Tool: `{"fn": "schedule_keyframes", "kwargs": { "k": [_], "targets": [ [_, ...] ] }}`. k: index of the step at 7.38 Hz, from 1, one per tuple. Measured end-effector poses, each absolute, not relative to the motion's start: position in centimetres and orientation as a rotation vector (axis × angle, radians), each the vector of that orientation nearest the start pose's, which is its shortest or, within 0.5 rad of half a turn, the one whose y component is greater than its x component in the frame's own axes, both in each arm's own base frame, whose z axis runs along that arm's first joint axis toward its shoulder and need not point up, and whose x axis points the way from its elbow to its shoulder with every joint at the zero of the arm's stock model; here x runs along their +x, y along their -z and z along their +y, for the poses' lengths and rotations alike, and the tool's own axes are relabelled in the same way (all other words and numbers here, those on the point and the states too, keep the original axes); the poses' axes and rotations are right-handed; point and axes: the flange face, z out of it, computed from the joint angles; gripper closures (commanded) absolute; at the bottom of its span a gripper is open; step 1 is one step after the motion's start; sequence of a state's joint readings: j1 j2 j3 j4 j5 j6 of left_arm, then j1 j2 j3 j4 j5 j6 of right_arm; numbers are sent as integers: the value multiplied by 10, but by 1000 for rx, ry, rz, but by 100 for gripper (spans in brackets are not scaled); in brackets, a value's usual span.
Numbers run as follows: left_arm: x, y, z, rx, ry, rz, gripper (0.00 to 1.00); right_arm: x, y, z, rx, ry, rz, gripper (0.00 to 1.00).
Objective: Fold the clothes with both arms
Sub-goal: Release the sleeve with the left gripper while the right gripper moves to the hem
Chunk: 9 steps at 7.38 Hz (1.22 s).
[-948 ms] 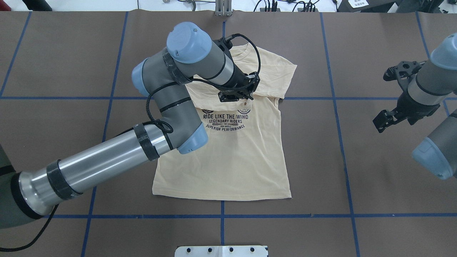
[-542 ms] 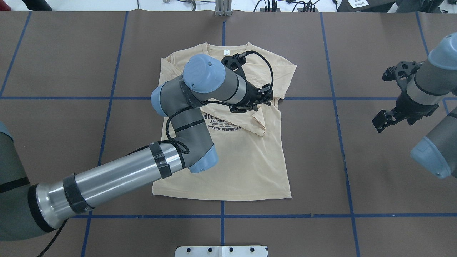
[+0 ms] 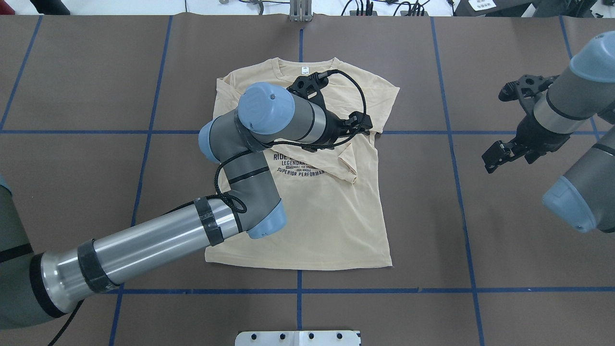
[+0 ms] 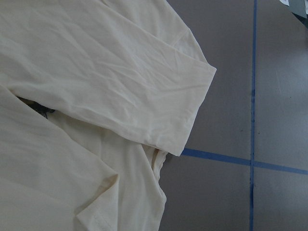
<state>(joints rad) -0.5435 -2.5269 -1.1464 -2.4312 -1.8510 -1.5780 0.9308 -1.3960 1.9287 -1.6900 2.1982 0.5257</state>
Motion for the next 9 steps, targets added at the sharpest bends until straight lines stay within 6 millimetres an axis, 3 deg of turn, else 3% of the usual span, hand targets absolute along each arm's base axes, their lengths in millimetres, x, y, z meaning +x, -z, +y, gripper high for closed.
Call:
{"fn": "schedule_keyframes", "kwargs": {
  "k": [1, 3, 6, 9],
  "targets": [
    [619, -141, -500, 136, 270, 1375, 0, -272, -398, -473, 23, 213, -781, 0],
    [585, -155, -484, 115, 289, 1274, 0, -318, -369, -449, 59, 146, -876, 0],
    [507, -188, -441, 113, 261, 1114, 0, -383, -353, -398, 88, 125, -907, 0],
    [459, -213, -418, 118, 241, 1040, 0, -447, -335, -334, 66, 32, -902, 0]
  ]
}}
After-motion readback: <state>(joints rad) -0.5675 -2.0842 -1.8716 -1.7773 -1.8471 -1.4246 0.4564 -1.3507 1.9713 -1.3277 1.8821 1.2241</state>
